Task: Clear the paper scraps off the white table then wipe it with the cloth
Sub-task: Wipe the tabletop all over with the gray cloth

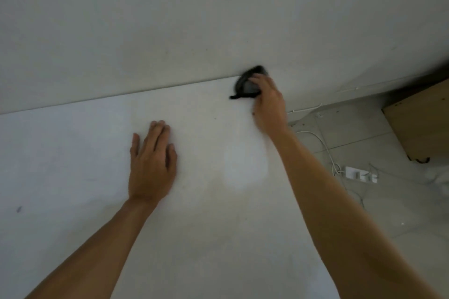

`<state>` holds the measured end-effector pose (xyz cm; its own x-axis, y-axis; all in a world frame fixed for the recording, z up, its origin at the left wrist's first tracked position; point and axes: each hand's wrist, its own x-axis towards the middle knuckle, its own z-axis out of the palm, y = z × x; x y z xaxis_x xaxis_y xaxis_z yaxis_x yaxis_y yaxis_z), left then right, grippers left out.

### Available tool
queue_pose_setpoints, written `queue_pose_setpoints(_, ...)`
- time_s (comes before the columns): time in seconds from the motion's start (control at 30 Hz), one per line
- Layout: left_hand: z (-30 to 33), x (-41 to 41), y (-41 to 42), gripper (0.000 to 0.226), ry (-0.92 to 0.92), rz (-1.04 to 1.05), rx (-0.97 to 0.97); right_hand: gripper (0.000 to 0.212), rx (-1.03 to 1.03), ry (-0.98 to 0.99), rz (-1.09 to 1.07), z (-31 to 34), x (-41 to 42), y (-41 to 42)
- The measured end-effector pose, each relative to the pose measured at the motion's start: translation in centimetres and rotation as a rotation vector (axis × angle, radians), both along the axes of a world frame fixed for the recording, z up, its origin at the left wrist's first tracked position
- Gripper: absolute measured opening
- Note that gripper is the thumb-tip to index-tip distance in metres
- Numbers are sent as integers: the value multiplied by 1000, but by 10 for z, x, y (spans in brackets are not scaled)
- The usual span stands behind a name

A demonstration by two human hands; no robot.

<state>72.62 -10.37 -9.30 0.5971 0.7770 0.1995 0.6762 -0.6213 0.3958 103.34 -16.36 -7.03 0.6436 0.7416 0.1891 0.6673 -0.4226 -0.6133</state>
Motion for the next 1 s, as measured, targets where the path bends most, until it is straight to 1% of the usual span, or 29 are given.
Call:
queue_pose_setpoints(0.07,1,1,-1,47,12,-63,28,59,-112,149,-346,8,5,-10)
queue_pose_setpoints(0.1,1,1,-1,47,10,-77,33,61,-115,153,-451,12,-1,-11)
queue_pose_setpoints(0.13,0,1,-1,47,5,-82,30,66,-68,111,-435,17,-15,-10)
queue_pose_setpoints(0.2,0,1,-1,46,-17,-83,11,71,69,11,-184,21,-56,1)
queue_pose_setpoints(0.23,0,1,-1,45,-38,-76,-9,70,114,-22,-55,21,-81,7)
queue_pose_setpoints(0.3,4,0,-2,42,-114,-40,-72,64,143,1,85,23,-131,17)
queue_pose_setpoints(0.4,17,-13,-1,39,-254,21,-125,58,195,93,127,31,-181,21)
queue_pose_setpoints(0.47,26,-38,5,42,-292,59,-106,56,229,108,114,38,-195,22)
queue_pose_setpoints(0.53,33,-75,16,45,-293,126,-72,55,268,134,102,47,-209,28)
queue_pose_setpoints(0.63,41,-140,38,47,-221,233,-33,54,338,163,154,68,-253,46)
queue_pose_setpoints(0.7,42,-184,51,48,-96,295,-23,55,391,173,235,78,-295,65)
queue_pose_setpoints(0.77,39,-227,60,45,36,332,5,59,370,202,328,79,-342,81)
queue_pose_setpoints(0.87,34,-275,64,43,164,368,21,65,200,274,463,63,-407,93)
queue_pose_setpoints(0.9,33,-286,64,42,193,378,14,63,131,277,516,53,-424,96)
queue_pose_setpoints(0.93,30,-293,64,42,224,383,5,58,58,254,560,43,-437,98)
queue_pose_setpoints(1.0,25,-305,63,38,271,381,1,49,-80,139,623,22,-455,104)
